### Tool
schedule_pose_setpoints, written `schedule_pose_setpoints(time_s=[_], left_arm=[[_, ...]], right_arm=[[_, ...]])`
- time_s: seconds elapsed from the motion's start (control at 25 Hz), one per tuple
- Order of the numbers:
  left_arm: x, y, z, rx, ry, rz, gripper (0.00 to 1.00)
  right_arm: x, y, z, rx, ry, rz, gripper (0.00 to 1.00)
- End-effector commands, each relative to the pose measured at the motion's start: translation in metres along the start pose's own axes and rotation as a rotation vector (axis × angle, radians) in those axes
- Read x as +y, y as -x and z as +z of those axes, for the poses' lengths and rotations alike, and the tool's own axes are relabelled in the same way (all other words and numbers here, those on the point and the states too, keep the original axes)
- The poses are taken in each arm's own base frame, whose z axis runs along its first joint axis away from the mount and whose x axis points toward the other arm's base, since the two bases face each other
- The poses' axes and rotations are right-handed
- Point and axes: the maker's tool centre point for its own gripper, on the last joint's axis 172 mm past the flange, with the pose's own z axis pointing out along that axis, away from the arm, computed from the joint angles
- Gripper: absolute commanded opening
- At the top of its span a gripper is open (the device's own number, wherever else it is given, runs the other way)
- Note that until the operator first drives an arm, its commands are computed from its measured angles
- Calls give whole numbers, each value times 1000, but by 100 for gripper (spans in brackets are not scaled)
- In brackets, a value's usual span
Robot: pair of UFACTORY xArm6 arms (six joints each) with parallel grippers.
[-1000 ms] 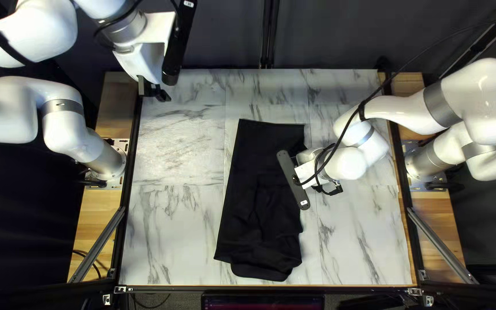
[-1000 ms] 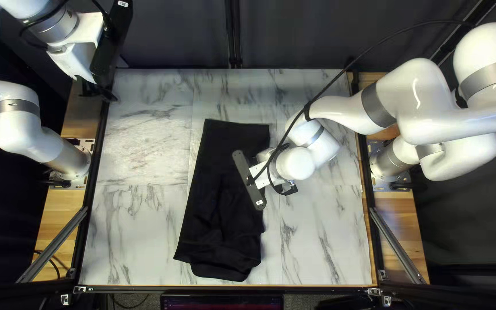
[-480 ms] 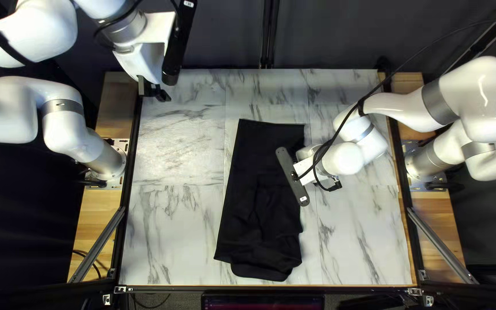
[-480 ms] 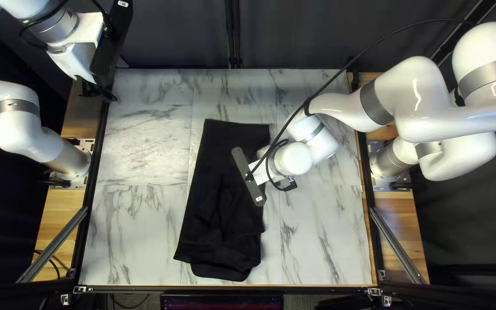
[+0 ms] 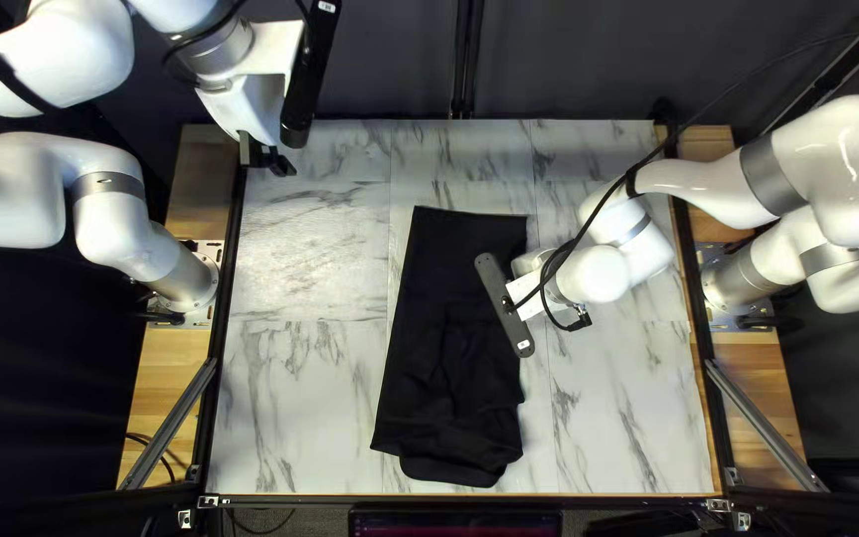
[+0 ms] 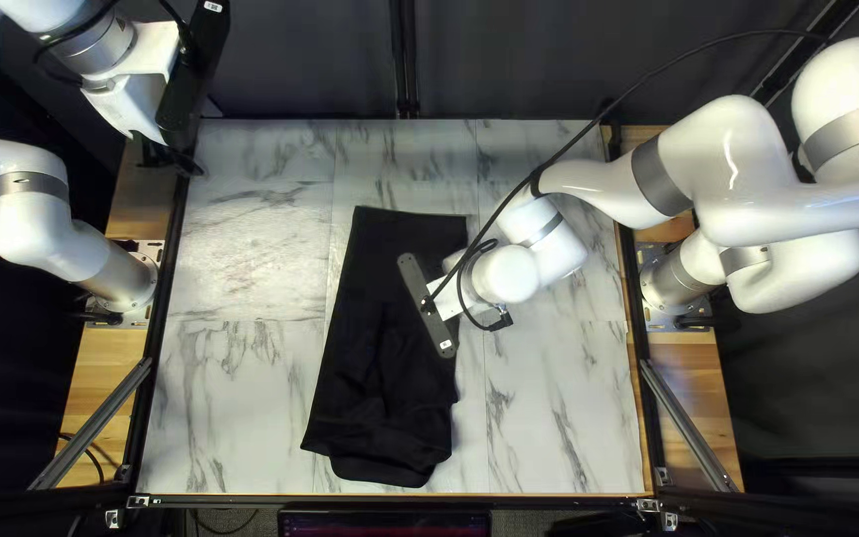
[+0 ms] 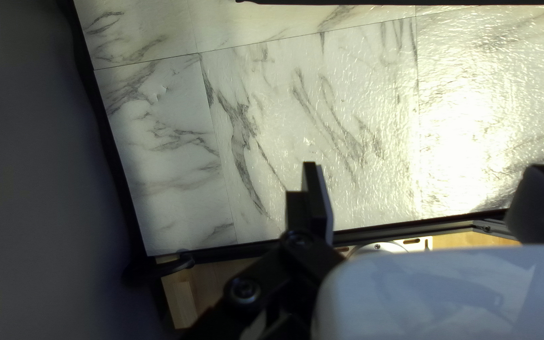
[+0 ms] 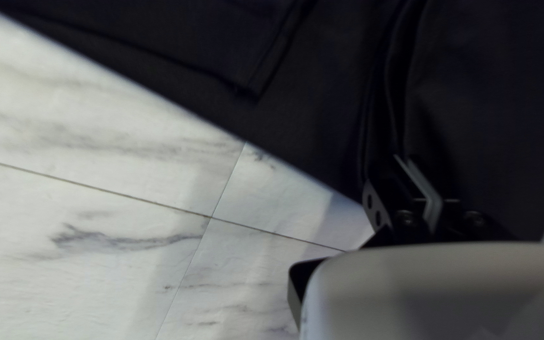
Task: Fold t-shirt
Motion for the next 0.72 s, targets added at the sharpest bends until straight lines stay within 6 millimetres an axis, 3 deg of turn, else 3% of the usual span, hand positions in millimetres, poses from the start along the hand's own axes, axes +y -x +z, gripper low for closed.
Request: schedule_pose_setpoints(time_s=[0.04,0.32,0.72], left_arm=[[0,0,0,0,0,0,100],[0,0,0,0,0,0,100],[0,0,0,0,0,0,100]], right_arm=[[-6,-12,-7,-13,-1,8,0],[-21,-24,-4,-15,-4,5,0],[-38,14,14,-21,-46,19,0]])
